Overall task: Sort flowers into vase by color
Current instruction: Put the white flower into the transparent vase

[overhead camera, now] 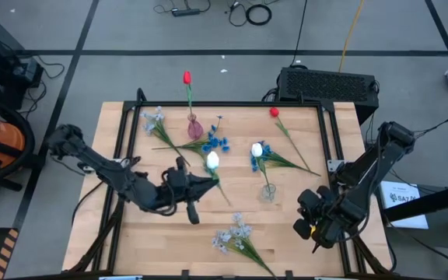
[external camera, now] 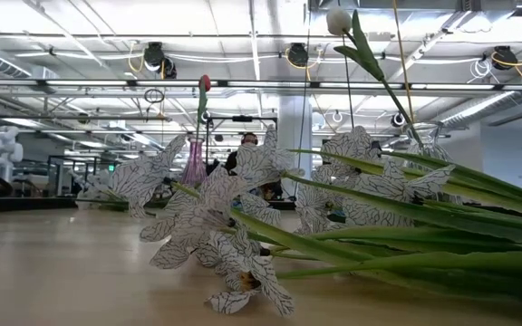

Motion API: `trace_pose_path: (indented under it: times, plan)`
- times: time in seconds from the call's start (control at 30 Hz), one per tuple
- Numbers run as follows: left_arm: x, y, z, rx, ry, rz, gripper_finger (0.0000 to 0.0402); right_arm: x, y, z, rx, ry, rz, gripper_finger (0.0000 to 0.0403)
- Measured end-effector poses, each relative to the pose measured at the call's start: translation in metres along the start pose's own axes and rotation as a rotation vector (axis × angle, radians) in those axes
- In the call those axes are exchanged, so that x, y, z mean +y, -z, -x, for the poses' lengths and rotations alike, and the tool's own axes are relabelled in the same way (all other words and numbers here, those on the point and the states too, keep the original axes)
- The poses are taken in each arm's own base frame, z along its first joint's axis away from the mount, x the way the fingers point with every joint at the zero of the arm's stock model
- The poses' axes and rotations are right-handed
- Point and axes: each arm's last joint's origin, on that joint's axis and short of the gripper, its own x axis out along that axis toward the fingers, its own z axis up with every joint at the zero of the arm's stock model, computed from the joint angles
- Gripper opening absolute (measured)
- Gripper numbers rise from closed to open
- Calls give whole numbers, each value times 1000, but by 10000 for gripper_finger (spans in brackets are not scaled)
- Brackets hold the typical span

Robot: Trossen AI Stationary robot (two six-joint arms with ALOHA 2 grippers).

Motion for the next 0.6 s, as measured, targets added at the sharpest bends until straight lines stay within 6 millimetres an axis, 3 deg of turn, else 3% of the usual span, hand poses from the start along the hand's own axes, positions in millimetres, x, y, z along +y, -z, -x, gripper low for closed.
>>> trace_pose_path:
  times: [0.3,0.6]
  plan:
    - [-7,12,-46,-82,14,7,0,12,7,-11,46,-26,49,0]
    - [-23,-11,-94,-39,-12,-119,0,16,33,-13,111,-14,85,0]
